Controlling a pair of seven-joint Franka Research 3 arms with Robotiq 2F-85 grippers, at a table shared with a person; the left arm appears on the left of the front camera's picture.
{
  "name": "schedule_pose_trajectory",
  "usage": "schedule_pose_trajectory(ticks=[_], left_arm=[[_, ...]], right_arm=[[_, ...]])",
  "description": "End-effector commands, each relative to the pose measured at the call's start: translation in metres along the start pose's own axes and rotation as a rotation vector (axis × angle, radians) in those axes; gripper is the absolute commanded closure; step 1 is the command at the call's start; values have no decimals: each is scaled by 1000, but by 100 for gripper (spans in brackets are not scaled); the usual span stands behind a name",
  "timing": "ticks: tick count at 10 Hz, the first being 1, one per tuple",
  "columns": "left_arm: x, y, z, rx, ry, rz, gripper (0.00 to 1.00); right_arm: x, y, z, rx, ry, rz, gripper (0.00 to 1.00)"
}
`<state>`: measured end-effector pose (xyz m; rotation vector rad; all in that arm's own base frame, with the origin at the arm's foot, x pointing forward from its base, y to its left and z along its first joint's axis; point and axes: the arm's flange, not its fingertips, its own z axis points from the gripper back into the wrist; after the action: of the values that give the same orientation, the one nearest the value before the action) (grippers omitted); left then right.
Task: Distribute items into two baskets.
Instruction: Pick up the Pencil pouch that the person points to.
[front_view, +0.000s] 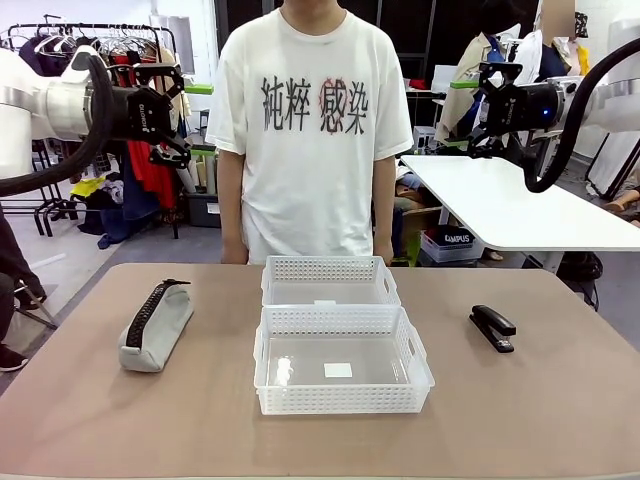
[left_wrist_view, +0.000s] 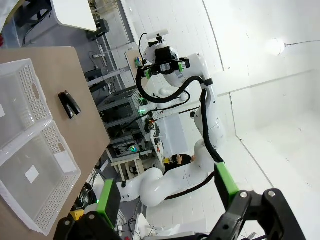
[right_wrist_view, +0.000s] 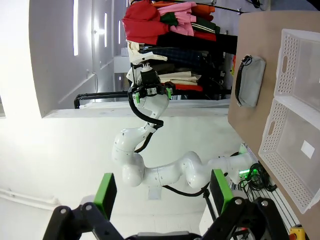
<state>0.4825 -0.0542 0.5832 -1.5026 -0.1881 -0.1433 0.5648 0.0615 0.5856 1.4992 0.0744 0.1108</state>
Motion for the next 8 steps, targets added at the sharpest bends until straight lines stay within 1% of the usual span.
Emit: schedule_pose_trajectory(ticks=[1,8], left_arm=[[-1,-2,0,-1,0,-3,0],[-1,-2,0,-1,0,-3,0]], right_arm=[[-1,2,0,2,1,3,0],[-1,2,0,2,1,3,0]])
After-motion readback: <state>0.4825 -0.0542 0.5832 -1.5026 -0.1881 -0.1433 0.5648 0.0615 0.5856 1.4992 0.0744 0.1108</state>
